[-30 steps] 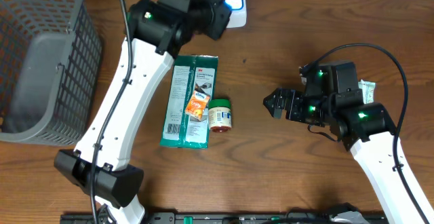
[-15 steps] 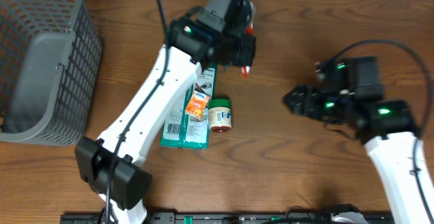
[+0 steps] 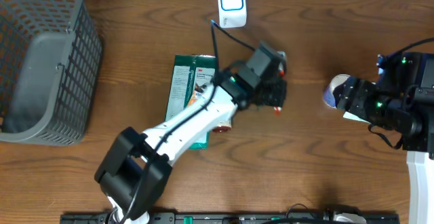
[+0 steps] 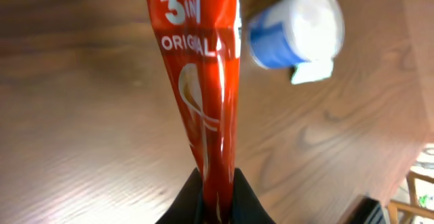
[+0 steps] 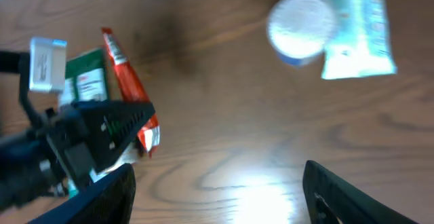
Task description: Scan the item barcode
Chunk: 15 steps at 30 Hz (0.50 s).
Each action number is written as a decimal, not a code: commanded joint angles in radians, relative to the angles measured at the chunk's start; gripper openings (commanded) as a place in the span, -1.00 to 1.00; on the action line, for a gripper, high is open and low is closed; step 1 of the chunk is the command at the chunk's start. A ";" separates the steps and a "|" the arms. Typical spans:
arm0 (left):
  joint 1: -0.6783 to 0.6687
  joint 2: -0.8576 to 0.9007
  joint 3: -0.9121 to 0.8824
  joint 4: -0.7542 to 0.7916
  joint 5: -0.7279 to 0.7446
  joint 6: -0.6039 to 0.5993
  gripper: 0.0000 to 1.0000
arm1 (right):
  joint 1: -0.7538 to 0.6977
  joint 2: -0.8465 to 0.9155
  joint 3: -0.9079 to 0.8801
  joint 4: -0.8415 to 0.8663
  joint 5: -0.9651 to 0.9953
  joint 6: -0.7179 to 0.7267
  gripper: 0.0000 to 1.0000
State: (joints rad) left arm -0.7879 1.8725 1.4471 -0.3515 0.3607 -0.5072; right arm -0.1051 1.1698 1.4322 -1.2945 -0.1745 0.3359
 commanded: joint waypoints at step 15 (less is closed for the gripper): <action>-0.185 0.197 -0.046 0.404 -0.153 -0.035 0.49 | -0.014 -0.001 0.010 -0.024 0.042 -0.019 0.67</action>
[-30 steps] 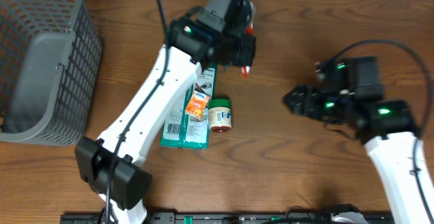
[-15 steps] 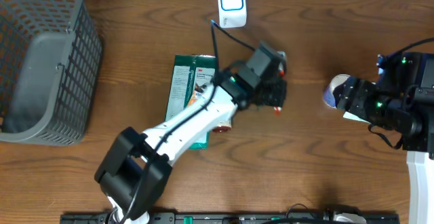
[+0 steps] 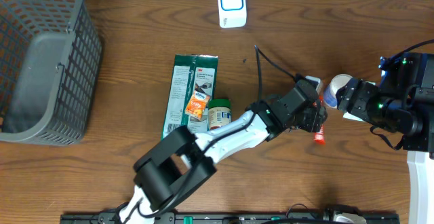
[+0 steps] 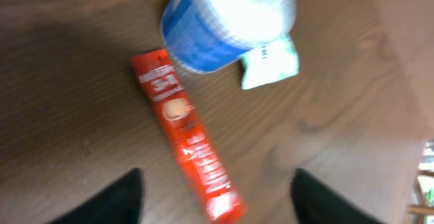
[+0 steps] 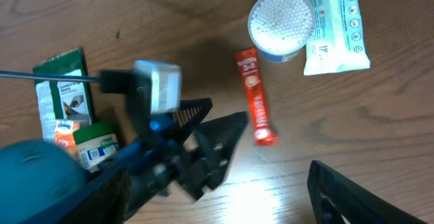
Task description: Scan the item barcode
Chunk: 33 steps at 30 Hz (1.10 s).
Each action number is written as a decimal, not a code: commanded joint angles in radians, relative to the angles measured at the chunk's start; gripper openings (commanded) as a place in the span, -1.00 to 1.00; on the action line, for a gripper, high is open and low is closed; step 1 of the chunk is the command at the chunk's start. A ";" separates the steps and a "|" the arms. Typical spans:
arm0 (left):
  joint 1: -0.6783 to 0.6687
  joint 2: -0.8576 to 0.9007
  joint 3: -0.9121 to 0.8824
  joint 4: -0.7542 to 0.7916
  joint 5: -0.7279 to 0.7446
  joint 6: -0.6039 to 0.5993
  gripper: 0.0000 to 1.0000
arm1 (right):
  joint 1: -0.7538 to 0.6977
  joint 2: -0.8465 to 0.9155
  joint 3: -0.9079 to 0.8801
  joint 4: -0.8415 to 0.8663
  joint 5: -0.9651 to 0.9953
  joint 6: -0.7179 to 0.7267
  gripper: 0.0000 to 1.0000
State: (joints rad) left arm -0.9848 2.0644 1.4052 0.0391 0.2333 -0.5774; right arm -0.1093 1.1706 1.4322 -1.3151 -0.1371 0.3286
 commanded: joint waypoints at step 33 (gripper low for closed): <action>1.061 -0.889 0.000 -1.057 -0.089 0.253 0.58 | 0.438 0.265 0.010 0.133 -0.121 0.078 0.99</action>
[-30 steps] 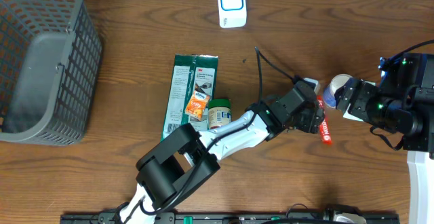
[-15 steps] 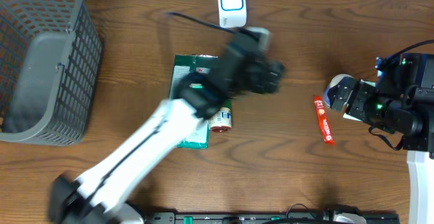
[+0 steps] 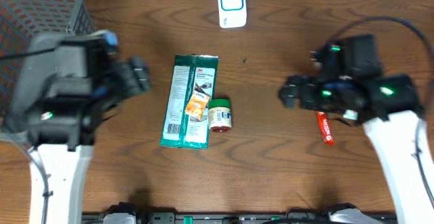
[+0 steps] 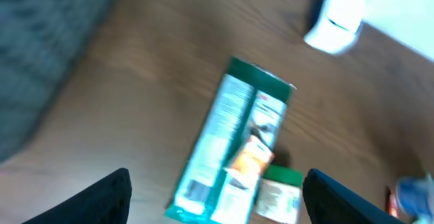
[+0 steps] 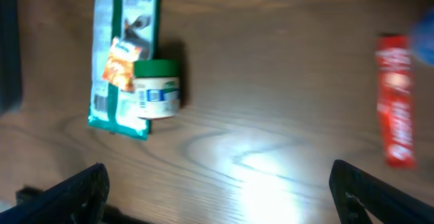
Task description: Scan the item barcode
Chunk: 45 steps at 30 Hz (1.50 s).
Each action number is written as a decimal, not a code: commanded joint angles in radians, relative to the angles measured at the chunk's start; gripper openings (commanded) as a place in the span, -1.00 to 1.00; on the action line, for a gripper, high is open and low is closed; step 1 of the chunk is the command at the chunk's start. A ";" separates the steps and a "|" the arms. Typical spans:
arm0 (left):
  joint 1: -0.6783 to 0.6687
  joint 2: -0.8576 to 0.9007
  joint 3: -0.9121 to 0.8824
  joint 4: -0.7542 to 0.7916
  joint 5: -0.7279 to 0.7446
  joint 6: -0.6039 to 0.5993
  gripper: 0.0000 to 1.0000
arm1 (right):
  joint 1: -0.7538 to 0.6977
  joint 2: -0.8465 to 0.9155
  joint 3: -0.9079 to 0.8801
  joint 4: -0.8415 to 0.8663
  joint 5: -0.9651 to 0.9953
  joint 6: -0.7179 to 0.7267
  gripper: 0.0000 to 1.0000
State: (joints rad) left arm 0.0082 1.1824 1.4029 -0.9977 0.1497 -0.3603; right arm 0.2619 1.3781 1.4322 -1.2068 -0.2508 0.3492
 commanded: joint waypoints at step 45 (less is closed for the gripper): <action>0.166 0.013 0.002 -0.053 -0.005 0.035 0.62 | 0.409 0.636 0.007 0.434 0.227 0.241 0.66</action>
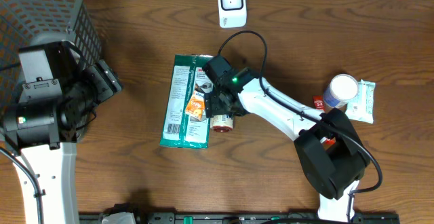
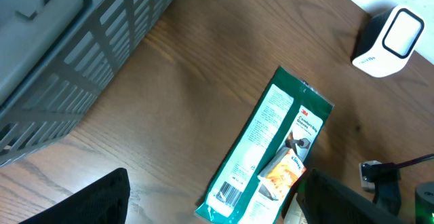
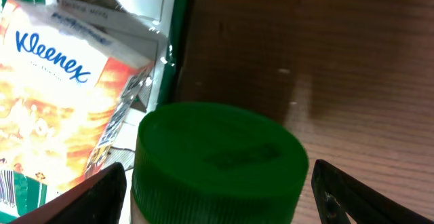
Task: Scan the item barcode
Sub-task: 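Move the right gripper over the green-lidded jar and close on it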
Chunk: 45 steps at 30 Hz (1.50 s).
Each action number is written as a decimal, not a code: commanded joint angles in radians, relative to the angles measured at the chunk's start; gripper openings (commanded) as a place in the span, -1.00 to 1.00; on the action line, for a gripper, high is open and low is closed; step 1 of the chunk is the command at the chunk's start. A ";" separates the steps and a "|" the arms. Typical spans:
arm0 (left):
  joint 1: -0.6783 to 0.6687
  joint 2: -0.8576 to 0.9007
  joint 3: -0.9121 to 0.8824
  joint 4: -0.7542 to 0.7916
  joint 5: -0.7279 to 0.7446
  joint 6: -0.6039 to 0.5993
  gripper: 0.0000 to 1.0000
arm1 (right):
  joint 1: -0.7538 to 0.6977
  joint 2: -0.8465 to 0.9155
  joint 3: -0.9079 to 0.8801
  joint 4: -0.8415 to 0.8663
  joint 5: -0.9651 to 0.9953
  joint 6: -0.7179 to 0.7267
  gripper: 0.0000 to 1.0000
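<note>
A small jar with a green lid [image 3: 220,159] lies by a long green package [image 1: 182,102], with an orange Kleenex packet [image 3: 51,102] on the package. My right gripper [image 3: 217,200] is open and low over the jar, one finger on each side of the lid; overhead, the jar [image 1: 222,121] shows just below the gripper [image 1: 218,107]. The white scanner [image 1: 231,4] stands at the table's far edge. My left gripper [image 2: 217,203] is open and empty, held high near the basket, over the package's [image 2: 271,153] left side.
A grey wire basket [image 1: 41,61] fills the far left corner. At the right stand a blue tub [image 1: 341,88] of cotton swabs, a wipes packet [image 1: 364,102] and a red sachet [image 1: 318,102], mostly hidden by my right arm.
My right gripper was high over the table right of the jar; now it is down at the jar, open round the green lid. The left arm stays by the basket.
My left gripper was shut on the red sachet above the table's middle. Then the sachet lay beside the blue tub with the gripper open over it. Later the left arm was back by the basket and the right arm over the middle, now at the jar.
</note>
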State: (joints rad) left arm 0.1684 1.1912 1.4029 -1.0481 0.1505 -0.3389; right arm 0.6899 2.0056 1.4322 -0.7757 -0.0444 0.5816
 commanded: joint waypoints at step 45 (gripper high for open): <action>0.005 0.004 0.002 -0.003 -0.006 0.013 0.63 | -0.021 -0.289 -0.044 0.013 0.231 0.019 0.06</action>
State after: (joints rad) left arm 0.1684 1.1912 1.4029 -1.0481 0.1505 -0.3389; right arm 0.6739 1.7813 1.3796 -0.7425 0.0578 0.6479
